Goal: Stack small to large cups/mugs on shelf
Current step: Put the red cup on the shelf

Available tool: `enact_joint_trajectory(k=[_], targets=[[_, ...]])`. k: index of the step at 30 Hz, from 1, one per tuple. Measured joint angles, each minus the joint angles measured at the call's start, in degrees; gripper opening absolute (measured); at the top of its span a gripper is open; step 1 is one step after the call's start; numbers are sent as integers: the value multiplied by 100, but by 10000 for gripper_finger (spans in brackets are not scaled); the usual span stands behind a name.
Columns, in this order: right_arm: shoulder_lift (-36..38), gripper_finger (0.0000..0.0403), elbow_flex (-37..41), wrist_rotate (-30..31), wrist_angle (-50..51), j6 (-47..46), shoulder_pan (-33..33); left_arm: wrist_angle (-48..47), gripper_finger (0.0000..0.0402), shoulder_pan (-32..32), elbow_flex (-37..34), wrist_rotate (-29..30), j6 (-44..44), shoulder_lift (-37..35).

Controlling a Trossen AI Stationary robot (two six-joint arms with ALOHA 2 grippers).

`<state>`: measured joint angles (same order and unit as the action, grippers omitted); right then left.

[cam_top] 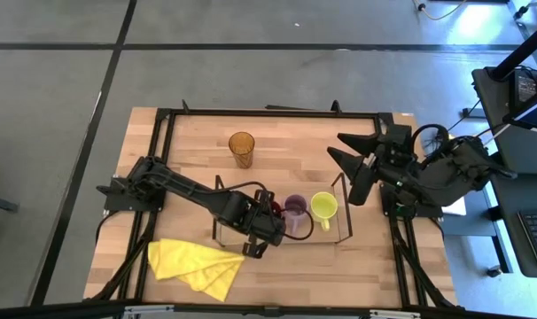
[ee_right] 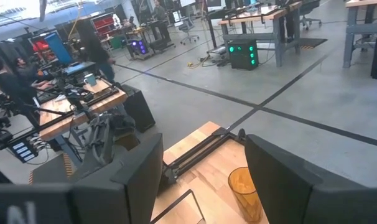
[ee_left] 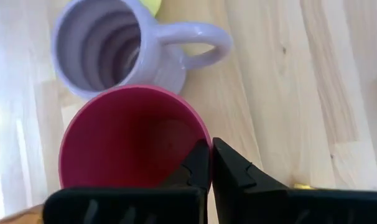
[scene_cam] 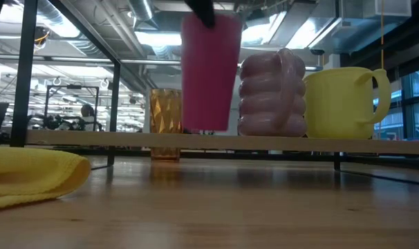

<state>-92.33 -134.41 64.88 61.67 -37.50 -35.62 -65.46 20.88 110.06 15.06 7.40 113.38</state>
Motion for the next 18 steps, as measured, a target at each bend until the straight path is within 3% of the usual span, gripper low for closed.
enact_joint_trajectory(k=[10,18], targets=[[0,228,0,7,46,20,-70,522,2,180,-538,-156,565,-264],[-1,228,0,4,90,18,-70,886,3,104,-1216,50,821,-849]])
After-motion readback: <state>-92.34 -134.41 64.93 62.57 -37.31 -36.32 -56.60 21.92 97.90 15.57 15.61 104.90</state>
